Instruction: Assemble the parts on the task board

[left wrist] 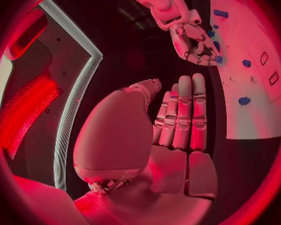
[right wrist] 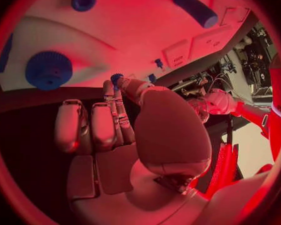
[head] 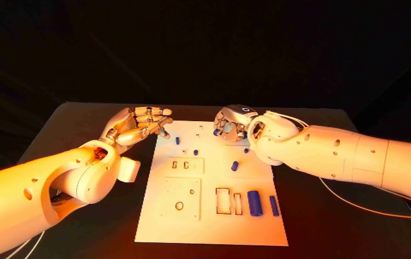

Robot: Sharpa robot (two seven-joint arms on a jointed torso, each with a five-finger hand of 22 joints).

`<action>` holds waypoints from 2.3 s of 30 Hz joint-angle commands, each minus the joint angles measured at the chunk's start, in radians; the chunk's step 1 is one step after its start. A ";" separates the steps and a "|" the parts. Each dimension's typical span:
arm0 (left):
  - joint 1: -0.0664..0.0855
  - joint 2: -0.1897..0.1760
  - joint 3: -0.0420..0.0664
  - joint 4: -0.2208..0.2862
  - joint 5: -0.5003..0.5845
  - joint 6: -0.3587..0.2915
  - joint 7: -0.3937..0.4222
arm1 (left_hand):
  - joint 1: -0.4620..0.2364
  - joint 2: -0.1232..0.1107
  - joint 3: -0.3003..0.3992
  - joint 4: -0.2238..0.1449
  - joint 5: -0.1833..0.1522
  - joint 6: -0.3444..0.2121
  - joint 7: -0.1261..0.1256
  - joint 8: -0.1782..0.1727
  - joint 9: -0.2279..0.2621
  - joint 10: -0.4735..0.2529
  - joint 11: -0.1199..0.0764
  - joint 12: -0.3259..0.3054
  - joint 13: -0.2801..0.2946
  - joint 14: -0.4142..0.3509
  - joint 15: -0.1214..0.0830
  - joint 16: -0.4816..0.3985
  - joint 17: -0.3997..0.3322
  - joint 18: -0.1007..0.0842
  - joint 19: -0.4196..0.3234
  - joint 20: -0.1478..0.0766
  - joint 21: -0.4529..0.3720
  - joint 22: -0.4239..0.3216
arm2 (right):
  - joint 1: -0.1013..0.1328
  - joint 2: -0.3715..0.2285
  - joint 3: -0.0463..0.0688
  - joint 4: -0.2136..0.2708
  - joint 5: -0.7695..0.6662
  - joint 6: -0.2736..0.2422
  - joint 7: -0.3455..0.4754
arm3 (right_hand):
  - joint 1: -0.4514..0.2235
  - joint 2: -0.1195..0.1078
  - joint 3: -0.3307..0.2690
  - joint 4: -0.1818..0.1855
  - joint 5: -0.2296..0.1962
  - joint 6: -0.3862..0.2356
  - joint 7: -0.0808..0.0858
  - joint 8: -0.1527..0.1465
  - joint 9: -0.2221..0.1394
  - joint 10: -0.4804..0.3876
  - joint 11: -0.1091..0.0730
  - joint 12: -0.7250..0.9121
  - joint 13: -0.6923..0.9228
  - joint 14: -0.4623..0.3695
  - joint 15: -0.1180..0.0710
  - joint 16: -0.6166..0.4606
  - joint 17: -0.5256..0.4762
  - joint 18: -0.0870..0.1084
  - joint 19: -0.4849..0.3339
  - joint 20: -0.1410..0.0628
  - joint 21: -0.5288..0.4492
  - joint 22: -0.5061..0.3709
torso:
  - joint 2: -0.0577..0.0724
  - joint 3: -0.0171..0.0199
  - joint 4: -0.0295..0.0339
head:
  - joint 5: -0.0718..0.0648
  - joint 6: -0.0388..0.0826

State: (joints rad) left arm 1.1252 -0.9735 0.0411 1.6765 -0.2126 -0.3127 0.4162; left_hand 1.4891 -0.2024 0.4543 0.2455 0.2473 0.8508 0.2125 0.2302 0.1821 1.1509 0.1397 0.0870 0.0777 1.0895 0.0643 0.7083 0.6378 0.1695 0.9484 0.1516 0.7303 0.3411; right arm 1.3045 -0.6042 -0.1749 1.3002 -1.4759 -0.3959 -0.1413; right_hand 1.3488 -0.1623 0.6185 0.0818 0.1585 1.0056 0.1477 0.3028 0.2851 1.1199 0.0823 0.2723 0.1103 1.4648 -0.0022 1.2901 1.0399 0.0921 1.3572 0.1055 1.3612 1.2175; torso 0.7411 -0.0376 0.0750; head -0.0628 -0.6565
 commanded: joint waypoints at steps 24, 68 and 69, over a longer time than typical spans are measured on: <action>0.008 0.020 0.001 -0.003 0.008 0.023 0.000 | -0.003 -0.005 0.013 -0.008 0.001 -0.004 0.010 -0.007 0.000 -0.006 0.006 -0.007 -0.001 -0.001 0.002 0.001 0.001 0.009 -0.019 0.003 0.024 0.013 | 0.004 0.130 0.005 -0.113 -0.072 -0.085 -0.061 | -0.010 -0.010 0.010 -0.006 0.005 -0.001 0.000 0.011 0.020 0.006 -0.001 -0.006 -0.002 0.008 0.003 0.005 -0.001 -0.015 -0.002 0.002 -0.003 0.005 | 0.006 -0.0015 0.0047 | 0.009 0.007; 0.013 0.032 0.001 -0.012 0.010 0.046 0.000 | -0.014 -0.011 0.010 -0.007 -0.003 -0.003 0.011 -0.008 0.001 -0.005 0.006 -0.006 0.000 -0.002 0.004 0.003 0.002 0.009 -0.027 0.006 0.031 0.017 | -0.017 0.208 0.004 -0.197 -0.033 -0.020 -0.078 | -0.029 -0.029 0.008 -0.005 0.004 -0.011 0.002 0.011 0.026 0.007 0.000 -0.012 -0.005 0.009 0.004 0.009 -0.001 -0.014 -0.004 0.003 -0.005 0.004 | 0.009 -0.0026 0.0027 | 0.032 0.006; 0.013 0.032 0.001 -0.012 0.010 0.047 0.000 | -0.014 -0.011 0.010 -0.007 -0.003 -0.003 0.011 -0.008 0.001 -0.005 0.006 -0.006 0.000 -0.002 0.004 0.003 0.002 0.009 -0.027 0.006 0.031 0.017 | -0.018 0.209 0.004 -0.198 -0.033 -0.021 -0.077 | -0.029 -0.029 0.008 -0.005 0.004 -0.011 0.002 0.011 0.026 0.007 0.000 -0.012 -0.005 0.009 0.004 0.009 -0.001 -0.014 -0.004 0.003 -0.005 0.004 | 0.009 -0.0030 0.0021 | 0.032 0.006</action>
State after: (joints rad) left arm 1.1362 -0.9435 0.0411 1.6636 -0.2080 -0.2885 0.4094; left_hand 1.4823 -0.2091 0.4610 0.2386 0.2473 0.8508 0.2124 0.2254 0.1818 1.1473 0.1432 0.0871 0.0778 1.0897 0.0645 0.7083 0.6394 0.1696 0.9289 0.1571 0.7549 0.3576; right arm 1.2918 -0.3976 -0.1687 1.1034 -1.5084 -0.4411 -0.2226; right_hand 1.3254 -0.1858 0.6240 0.0758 0.1621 0.9941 0.1488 0.3099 0.3097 1.1201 0.0825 0.2647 0.1061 1.4647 -0.0021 1.2946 1.0397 0.0922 1.3572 0.1057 1.3611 1.2225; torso 0.7496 -0.0401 0.0781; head -0.0315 -0.6518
